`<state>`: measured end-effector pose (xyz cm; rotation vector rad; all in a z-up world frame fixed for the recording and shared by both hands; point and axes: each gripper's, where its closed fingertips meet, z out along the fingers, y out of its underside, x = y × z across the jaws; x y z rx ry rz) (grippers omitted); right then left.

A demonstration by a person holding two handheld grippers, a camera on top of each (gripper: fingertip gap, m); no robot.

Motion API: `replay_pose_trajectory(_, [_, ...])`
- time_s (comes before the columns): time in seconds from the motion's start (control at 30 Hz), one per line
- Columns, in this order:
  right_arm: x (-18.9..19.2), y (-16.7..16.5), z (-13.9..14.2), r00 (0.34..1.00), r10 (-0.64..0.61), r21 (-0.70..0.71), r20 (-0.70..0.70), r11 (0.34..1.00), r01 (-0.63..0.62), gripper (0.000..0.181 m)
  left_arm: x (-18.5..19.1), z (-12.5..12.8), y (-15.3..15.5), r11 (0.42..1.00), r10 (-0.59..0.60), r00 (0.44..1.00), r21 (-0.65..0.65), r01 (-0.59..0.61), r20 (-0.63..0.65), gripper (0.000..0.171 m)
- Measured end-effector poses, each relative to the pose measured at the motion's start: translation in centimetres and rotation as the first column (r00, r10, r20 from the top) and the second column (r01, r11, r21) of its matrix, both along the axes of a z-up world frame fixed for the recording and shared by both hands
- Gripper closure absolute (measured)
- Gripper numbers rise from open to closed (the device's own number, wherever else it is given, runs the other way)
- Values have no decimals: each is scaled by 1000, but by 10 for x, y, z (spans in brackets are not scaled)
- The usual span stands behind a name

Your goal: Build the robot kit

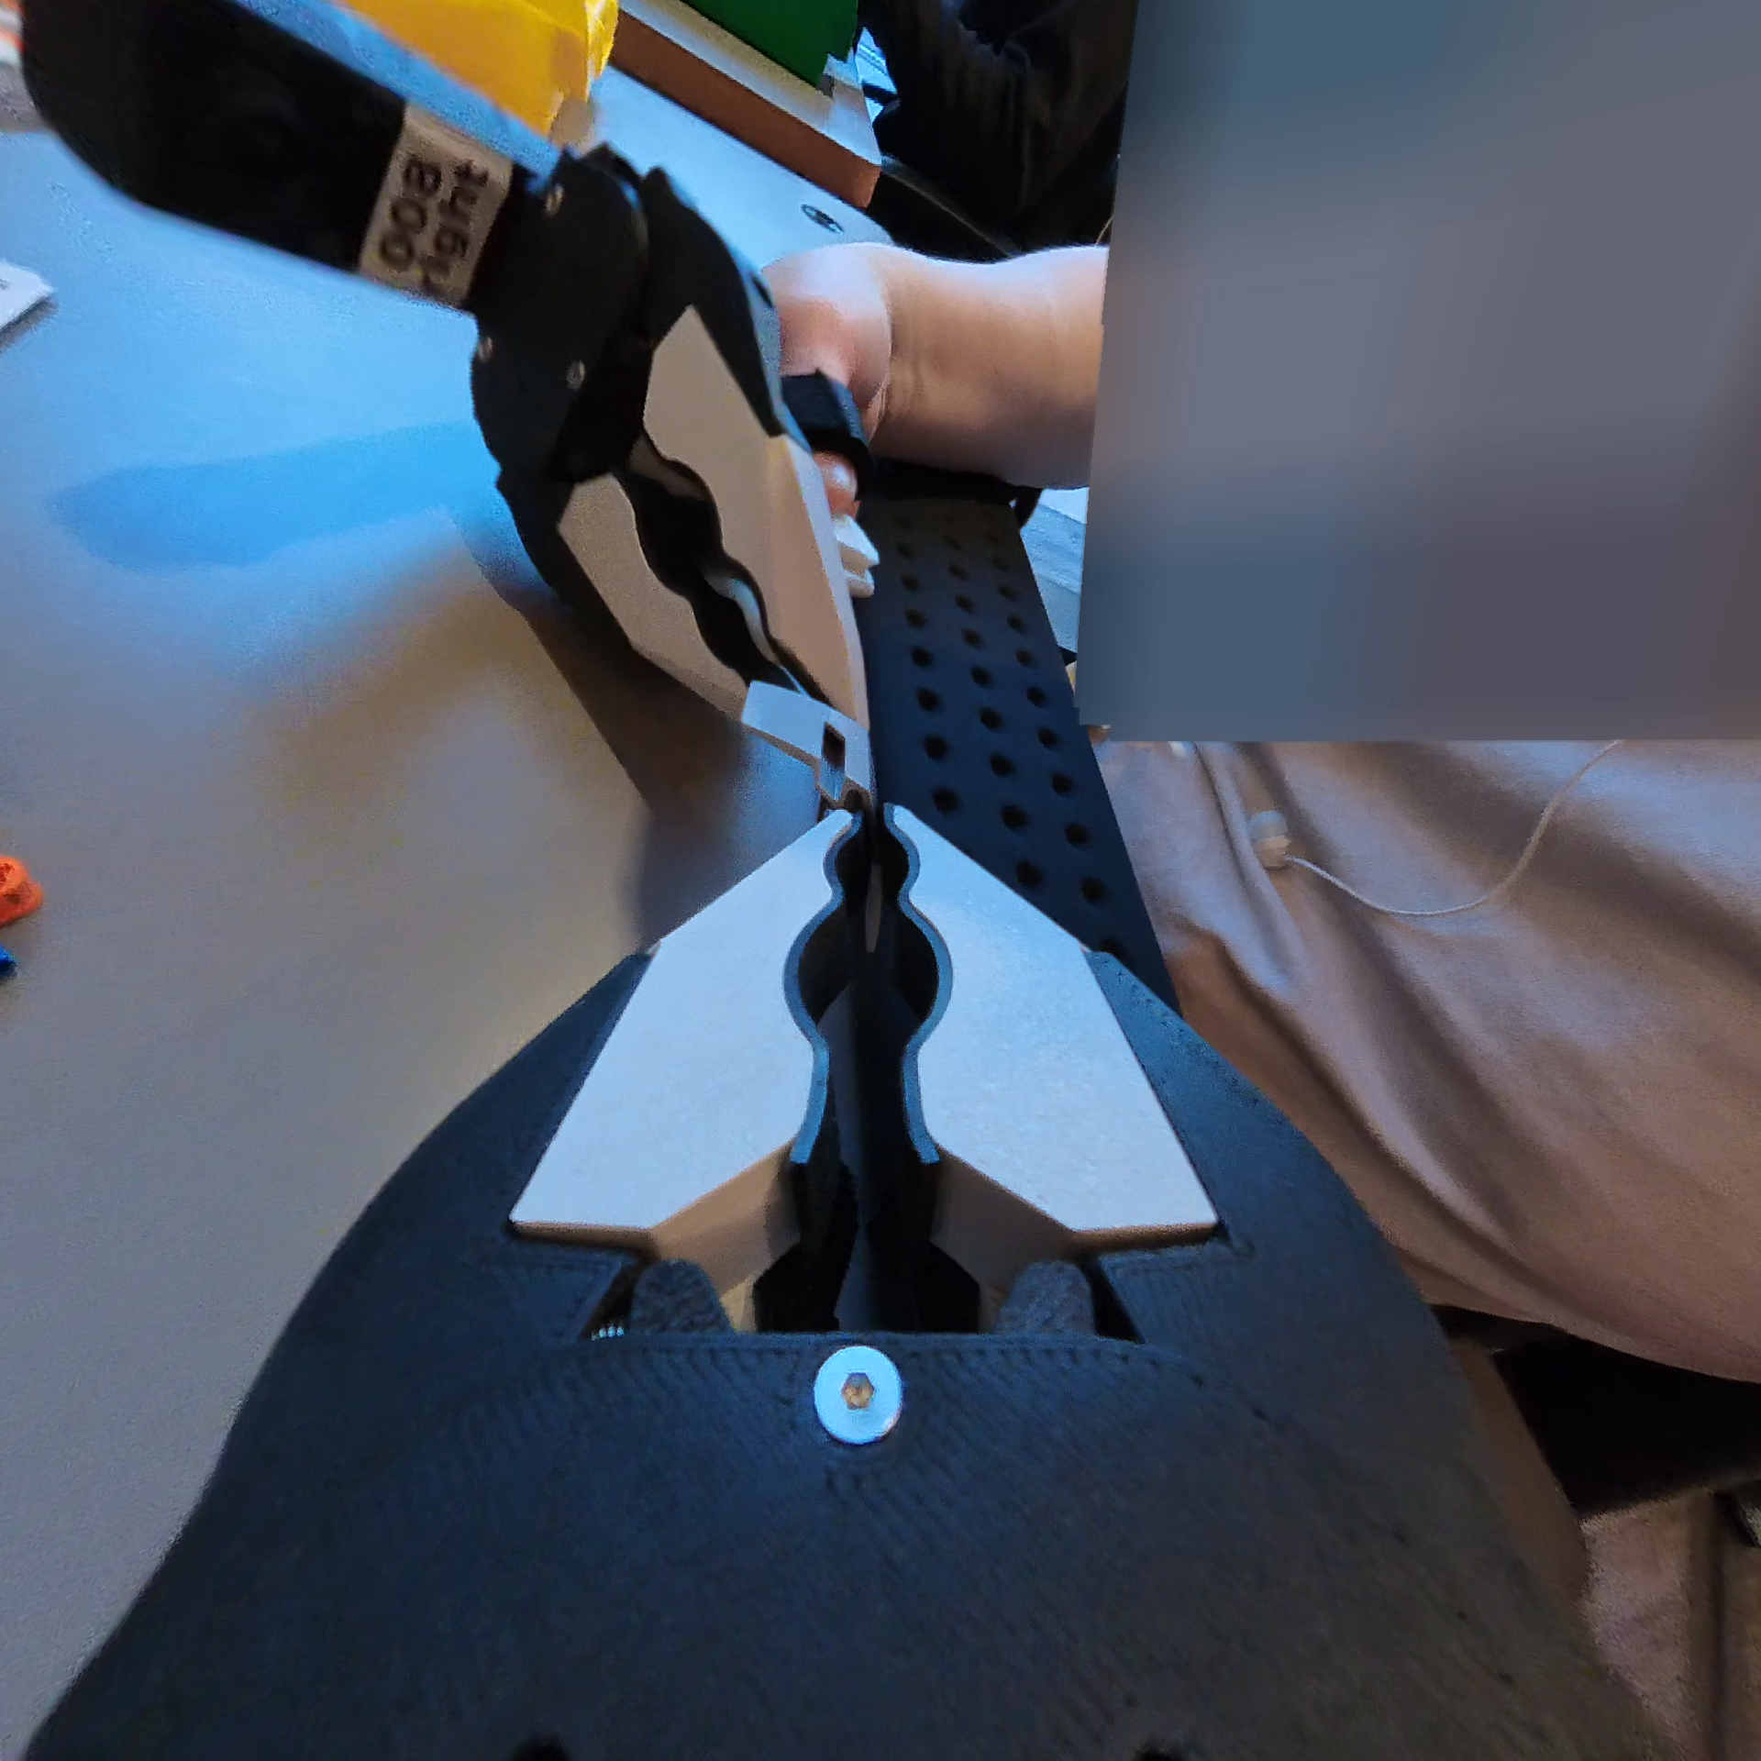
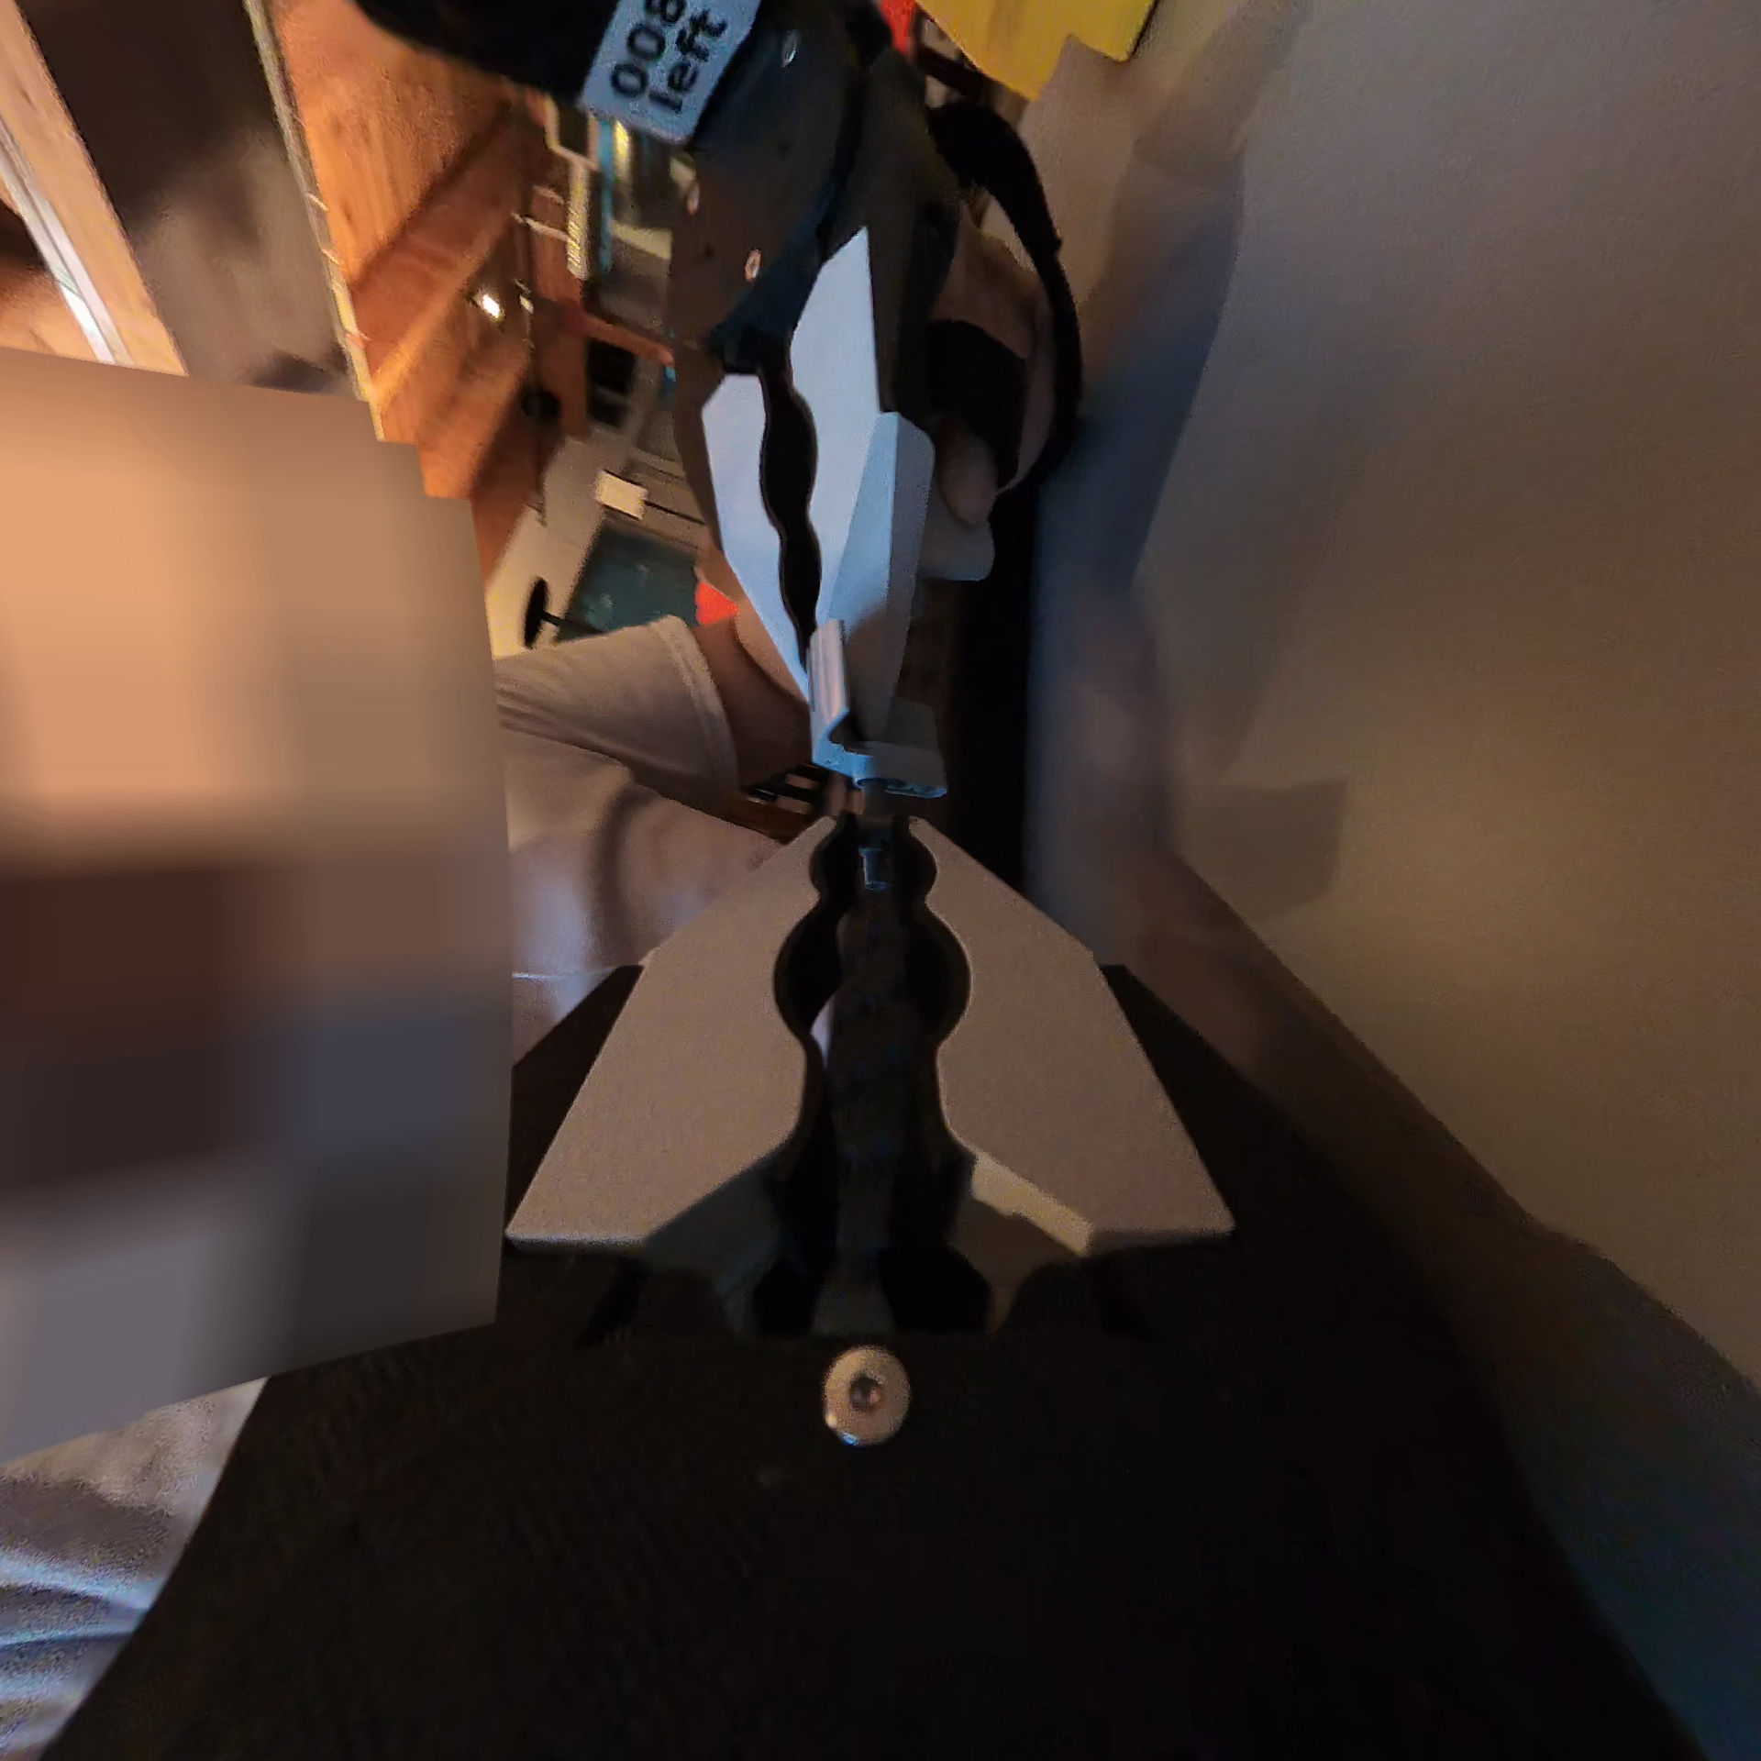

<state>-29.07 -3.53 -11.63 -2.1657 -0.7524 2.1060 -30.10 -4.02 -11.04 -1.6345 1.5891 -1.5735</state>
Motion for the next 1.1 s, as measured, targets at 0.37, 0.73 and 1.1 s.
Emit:
replay_pose_trajectory(0.37, [-4,18,5,990,-134,208,-30,968,138,177,-3,6,18,976,54,998,-212,-50,15,171])
replay_pose_trajectory(0.73, [-7,24,2,983,-186,233,-7,955,182,177,-7,3,23,925,20,1000,-379,-27,-24,171])
replay_pose_trajectory(1.1, [-8,37,4,955,-297,295,-13,911,288,177,-7,4,35,892,79,997,-444,-81,-23,171])
